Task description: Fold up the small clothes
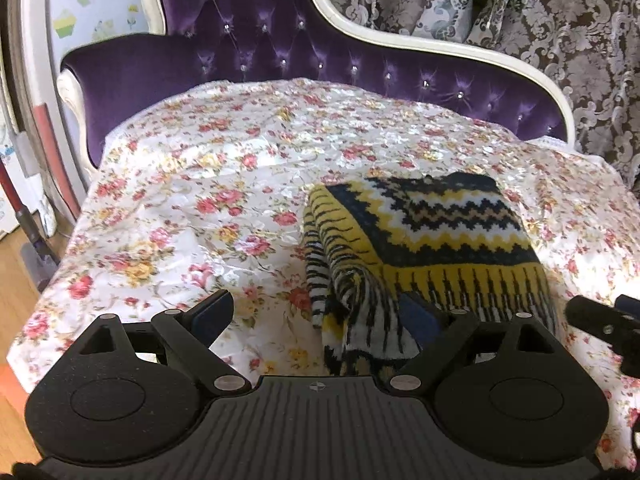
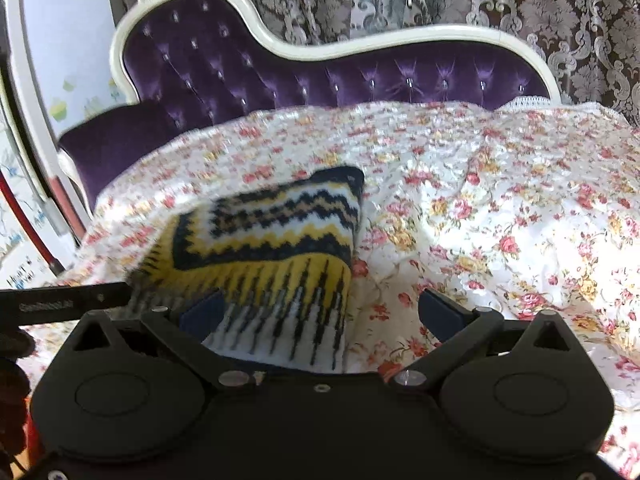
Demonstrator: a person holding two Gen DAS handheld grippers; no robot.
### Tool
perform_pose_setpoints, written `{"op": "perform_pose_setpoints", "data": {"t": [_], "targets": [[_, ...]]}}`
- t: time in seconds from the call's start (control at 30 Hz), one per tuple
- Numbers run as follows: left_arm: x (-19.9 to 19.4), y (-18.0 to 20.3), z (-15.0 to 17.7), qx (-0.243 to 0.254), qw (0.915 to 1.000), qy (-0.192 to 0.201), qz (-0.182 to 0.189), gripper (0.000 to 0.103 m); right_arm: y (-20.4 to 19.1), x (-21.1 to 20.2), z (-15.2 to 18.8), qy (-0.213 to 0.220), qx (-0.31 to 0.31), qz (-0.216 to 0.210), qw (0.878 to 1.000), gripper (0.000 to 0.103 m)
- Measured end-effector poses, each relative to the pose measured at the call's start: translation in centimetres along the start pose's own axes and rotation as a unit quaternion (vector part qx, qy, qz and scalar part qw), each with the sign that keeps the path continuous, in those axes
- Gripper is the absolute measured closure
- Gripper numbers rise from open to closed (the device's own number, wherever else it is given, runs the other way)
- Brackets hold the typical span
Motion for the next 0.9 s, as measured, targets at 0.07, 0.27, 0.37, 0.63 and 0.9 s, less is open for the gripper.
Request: {"op": "perform_pose_setpoints", "data": {"t": [0.07, 0.27, 0.37, 0.63, 0.9], "targets": [[-0.7, 0.1, 0.1, -0.001, 1.0, 0.005, -0.007, 0.012, -0.2, -0.9, 0.0, 0.011, -0.002, 0.0, 1.0, 0.0], [-2.5, 0.3, 0.7, 0.0, 0.9988, 0.018, -0.046, 0.013, -0.6, -2.6, 0.2, 0.021, -0.003, -0.009, 1.0, 0.0], [-2.9, 0.4, 1.1, 0.003, 0.9992, 0.015, -0.037, 0.012, -1.0, -3.1, 0.5, 0.02, 0.001, -0.008, 1.0, 0.0], [-3.8, 1.0, 2.3, 0.013, 0.9996, 0.009, -0.023, 0.013, -1.6, -4.1, 1.8, 0.009, 0.002, 0.016, 1.0, 0.0], [-4.1, 1.2, 3.3, 0.018, 0.9996, 0.004, -0.02, 0.012, -2.4, -4.1, 2.6, -0.004, -0.008, 0.0, 1.0, 0.0]]}}
Point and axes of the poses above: each gripper's, at about its wrist camera, not at the fingertips, and x roughly the way its jaws point, y to its right, z to its underside, the point moved 4 cm from there along x, roughly the way its jaws point, and after that the axes turned 13 degrees about -y, right-handed, at the moved point
